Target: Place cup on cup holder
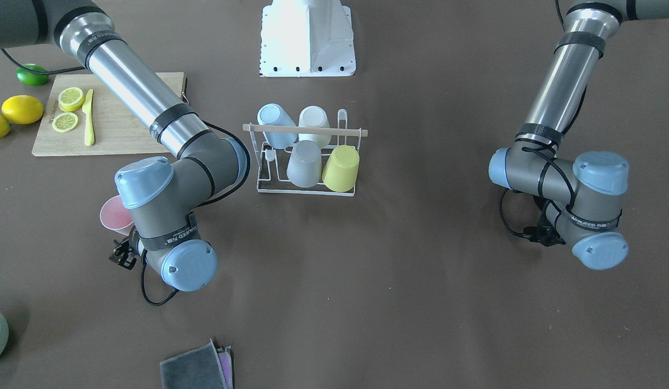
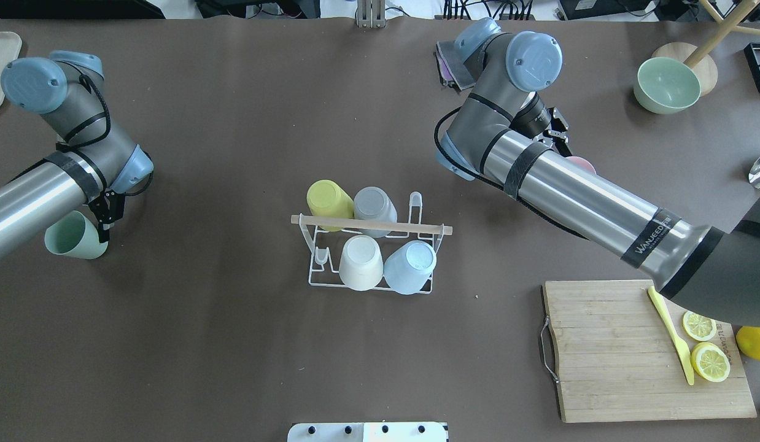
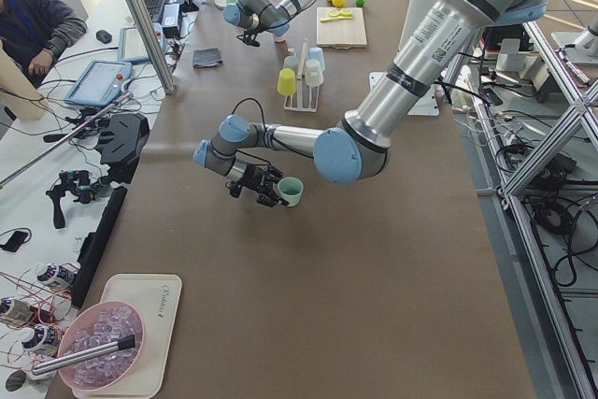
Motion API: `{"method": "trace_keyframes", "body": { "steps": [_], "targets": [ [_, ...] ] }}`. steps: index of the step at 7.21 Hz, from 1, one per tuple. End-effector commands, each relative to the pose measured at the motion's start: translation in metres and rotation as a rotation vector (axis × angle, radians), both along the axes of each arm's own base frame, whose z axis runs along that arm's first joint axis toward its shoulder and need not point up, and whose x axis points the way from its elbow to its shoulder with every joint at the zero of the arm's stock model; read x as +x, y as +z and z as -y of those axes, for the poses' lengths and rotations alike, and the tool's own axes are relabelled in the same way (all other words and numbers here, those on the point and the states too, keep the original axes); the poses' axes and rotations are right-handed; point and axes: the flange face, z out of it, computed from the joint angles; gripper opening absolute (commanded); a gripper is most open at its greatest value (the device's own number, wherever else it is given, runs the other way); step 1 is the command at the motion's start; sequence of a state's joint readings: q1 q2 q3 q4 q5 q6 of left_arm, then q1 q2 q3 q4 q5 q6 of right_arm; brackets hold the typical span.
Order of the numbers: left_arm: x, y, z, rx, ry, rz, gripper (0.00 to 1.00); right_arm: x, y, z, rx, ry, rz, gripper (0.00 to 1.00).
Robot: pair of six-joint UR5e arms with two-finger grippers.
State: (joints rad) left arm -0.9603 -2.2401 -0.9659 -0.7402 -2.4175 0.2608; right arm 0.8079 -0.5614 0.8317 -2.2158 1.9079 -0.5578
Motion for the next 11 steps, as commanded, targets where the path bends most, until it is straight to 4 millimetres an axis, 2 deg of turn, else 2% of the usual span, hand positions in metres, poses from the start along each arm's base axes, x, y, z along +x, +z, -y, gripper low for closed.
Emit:
{"method": "trace_keyframes", "body": {
  "steps": [1, 2, 3, 4, 5, 7, 8, 9, 10, 11],
  "targets": [
    [0.000, -0.006, -0.001, -0.004, 0.000, 0.003, 0.47, -0.012, 0.018, -0.008, -0.018, -0.050, -0.003, 0.99],
    [-0.003, -0.016, 0.002, 0.008, -0.008, -0.008, 0.47, -0.023, 0.026, -0.017, -0.028, -0.068, -0.013, 0.99],
    [-0.013, -0.023, 0.009, 0.019, -0.027, -0.017, 0.47, -0.023, 0.023, -0.015, -0.016, -0.089, -0.010, 0.97],
    [-0.029, -0.033, 0.017, 0.027, -0.053, -0.022, 0.47, -0.023, 0.022, -0.015, -0.014, -0.117, -0.003, 0.86],
    [-0.045, -0.046, 0.026, 0.047, -0.080, -0.034, 0.47, -0.022, 0.021, -0.015, -0.007, -0.122, -0.007, 0.69],
    [-0.080, -0.079, 0.044, 0.102, -0.142, -0.068, 0.47, -0.016, 0.020, -0.012, 0.007, -0.177, -0.025, 0.60],
    [-0.098, -0.098, 0.052, 0.125, -0.194, -0.106, 0.47, -0.007, 0.019, -0.005, 0.018, -0.206, -0.026, 0.52],
    [-0.113, -0.119, 0.058, 0.162, -0.238, -0.158, 0.47, 0.006, 0.012, 0.003, 0.031, -0.199, -0.026, 0.49],
    [-0.128, -0.146, 0.062, 0.199, -0.281, -0.208, 0.47, 0.030, 0.000, 0.011, 0.056, -0.169, -0.015, 0.49],
    [-0.142, -0.165, 0.067, 0.249, -0.314, -0.250, 0.45, 0.066, -0.005, 0.014, 0.097, -0.118, 0.019, 0.49]
  ]
}}
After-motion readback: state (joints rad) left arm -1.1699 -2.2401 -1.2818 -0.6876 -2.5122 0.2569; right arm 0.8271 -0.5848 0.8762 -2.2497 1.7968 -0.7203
